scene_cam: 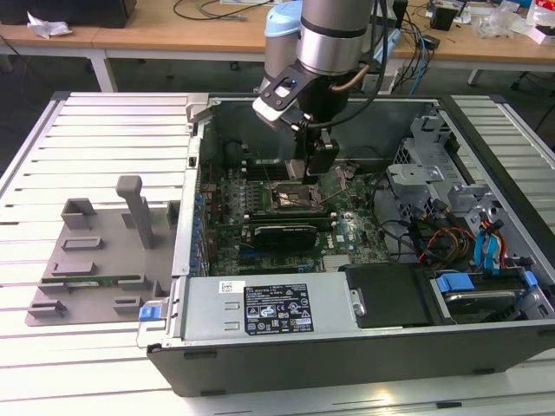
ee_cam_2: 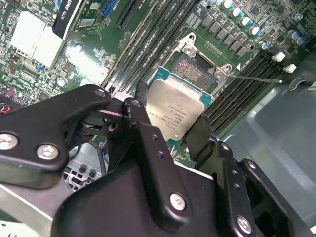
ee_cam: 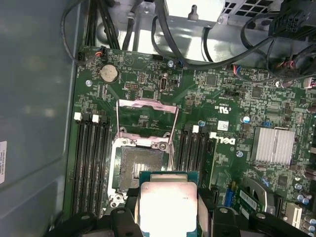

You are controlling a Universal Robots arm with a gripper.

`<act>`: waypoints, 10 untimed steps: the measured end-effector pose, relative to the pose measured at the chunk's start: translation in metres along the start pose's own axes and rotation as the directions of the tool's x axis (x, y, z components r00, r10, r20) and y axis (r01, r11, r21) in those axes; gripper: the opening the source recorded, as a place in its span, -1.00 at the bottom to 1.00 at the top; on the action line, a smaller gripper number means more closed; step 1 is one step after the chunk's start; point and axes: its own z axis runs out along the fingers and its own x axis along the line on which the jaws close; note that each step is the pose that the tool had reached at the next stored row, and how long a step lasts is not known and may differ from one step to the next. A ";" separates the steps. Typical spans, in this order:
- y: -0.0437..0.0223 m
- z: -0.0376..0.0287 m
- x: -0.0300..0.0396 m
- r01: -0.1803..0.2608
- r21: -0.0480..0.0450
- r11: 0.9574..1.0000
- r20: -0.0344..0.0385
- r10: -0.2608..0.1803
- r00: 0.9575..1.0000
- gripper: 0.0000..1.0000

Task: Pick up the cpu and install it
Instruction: 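Place the cpu into insertion slot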

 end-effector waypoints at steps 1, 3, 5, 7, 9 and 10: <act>0.0000 0.0008 0.0000 -0.001 0.000 1.000 0.000 0.001 1.000 0.09; 0.0001 0.0019 0.0000 -0.001 0.000 1.000 0.000 0.001 1.000 0.09; 0.0001 0.0028 0.0001 -0.001 0.000 1.000 0.000 0.001 1.000 0.09; 0.0002 0.0043 0.0001 -0.001 0.000 1.000 0.000 0.001 1.000 0.09; 0.0002 0.0057 0.0001 -0.001 0.000 1.000 0.000 0.001 1.000 0.09; 0.0003 0.0064 0.0002 -0.001 0.000 1.000 0.000 0.001 1.000 0.09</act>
